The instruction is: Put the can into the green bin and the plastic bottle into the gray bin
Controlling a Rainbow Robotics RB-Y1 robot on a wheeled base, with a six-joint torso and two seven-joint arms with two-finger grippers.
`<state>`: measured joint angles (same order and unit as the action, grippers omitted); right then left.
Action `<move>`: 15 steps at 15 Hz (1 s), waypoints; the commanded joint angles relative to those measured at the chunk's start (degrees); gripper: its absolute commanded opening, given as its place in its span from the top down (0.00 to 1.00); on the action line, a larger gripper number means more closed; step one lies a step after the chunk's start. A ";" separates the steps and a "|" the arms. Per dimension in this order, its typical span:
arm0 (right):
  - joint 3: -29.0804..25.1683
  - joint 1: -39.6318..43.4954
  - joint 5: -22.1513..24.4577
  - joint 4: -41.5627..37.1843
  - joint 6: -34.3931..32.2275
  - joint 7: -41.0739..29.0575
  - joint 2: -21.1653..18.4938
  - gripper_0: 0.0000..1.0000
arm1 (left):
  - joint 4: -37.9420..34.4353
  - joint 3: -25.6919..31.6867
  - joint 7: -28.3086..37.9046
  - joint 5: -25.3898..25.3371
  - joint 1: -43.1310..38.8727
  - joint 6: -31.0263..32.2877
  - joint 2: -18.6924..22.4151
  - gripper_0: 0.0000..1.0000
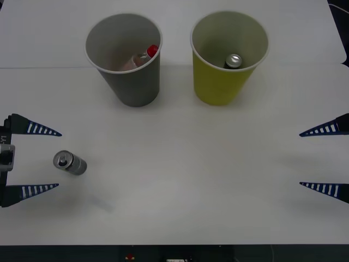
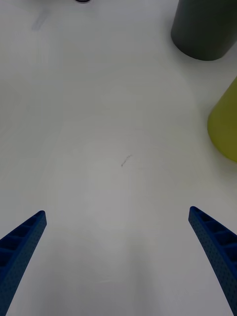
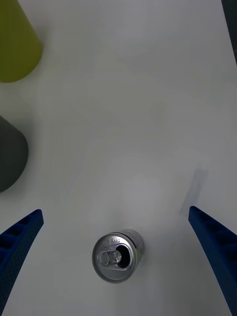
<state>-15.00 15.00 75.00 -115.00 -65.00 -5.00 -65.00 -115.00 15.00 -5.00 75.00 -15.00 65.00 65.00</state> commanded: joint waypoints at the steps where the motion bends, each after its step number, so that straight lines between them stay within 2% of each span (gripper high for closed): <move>1: 0.00 0.00 0.00 0.00 0.00 0.00 0.00 0.00 | 0.00 0.00 0.00 0.00 0.00 0.00 0.00 0.00; 3: 0.00 0.00 0.00 0.00 0.00 0.00 0.00 0.00 | 0.30 0.12 -0.36 -0.03 -0.29 -1.10 -1.63 0.00; 9: 0.00 0.00 0.00 0.00 0.00 0.00 0.00 0.00 | 0.83 1.08 -1.59 -0.47 -1.08 -1.81 -1.63 0.00; 15: 0.00 0.00 0.00 0.00 0.00 0.00 0.00 0.00 | 7.07 1.70 -1.94 -8.56 -3.02 -1.54 -1.63 0.00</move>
<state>-15.00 15.00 75.00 -115.00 -65.00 -5.00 -65.00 -108.75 16.64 -6.92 67.68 -17.71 63.32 63.37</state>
